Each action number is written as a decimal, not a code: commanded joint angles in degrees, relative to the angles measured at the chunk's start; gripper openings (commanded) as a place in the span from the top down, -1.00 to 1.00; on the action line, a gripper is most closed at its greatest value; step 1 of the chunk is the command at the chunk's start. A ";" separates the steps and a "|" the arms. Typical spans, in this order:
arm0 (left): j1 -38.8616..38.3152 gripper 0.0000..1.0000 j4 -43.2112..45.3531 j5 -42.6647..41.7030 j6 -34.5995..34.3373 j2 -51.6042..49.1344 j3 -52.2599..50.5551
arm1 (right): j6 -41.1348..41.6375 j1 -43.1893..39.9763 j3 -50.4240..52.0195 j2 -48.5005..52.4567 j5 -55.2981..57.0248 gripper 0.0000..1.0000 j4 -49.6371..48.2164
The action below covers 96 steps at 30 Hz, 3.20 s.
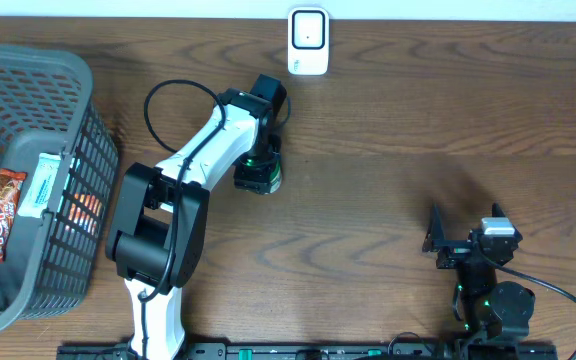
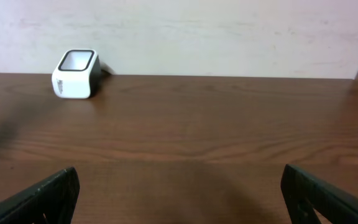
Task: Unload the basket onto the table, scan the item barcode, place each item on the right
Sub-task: 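Lift the container out and hold it under the white scanner, then set the container on the table center and withdraw left gripper, then reach the left gripper into the basket and grasp the orange box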
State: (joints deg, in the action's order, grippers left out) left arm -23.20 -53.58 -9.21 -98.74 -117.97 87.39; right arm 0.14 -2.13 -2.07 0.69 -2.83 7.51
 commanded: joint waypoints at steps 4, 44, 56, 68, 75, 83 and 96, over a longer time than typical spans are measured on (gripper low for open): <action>-0.92 -0.38 1.86 -0.57 -6.60 0.15 -0.96 | -0.66 0.35 0.22 -0.31 -0.09 -0.99 0.00; 7.17 -0.93 15.39 24.04 53.88 31.63 11.21 | -0.63 0.35 0.20 -0.31 -0.09 -0.99 0.00; 48.52 -0.93 -11.02 18.34 56.50 38.05 11.76 | -0.66 0.35 0.22 -0.31 -0.09 -0.99 -0.02; 61.00 -0.93 -19.71 3.91 53.94 18.91 10.71 | -0.63 0.35 0.20 -0.31 -0.09 -0.99 -0.02; 60.89 -0.94 -21.40 0.00 57.77 8.85 9.70 | -0.66 0.35 0.20 -0.31 -0.09 -0.99 -0.02; 60.72 -0.93 -17.31 0.00 57.75 2.51 3.69 | -0.66 0.35 0.20 -0.31 -0.09 -0.99 -0.02; 60.63 -0.94 -3.34 -0.26 56.48 2.29 -10.12 | -0.66 0.35 0.20 -0.31 -0.09 -0.98 -0.02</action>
State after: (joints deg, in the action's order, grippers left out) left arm 37.71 -57.93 -10.55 -41.91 -114.50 80.55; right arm 0.14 -2.13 -2.07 0.69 -2.83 7.51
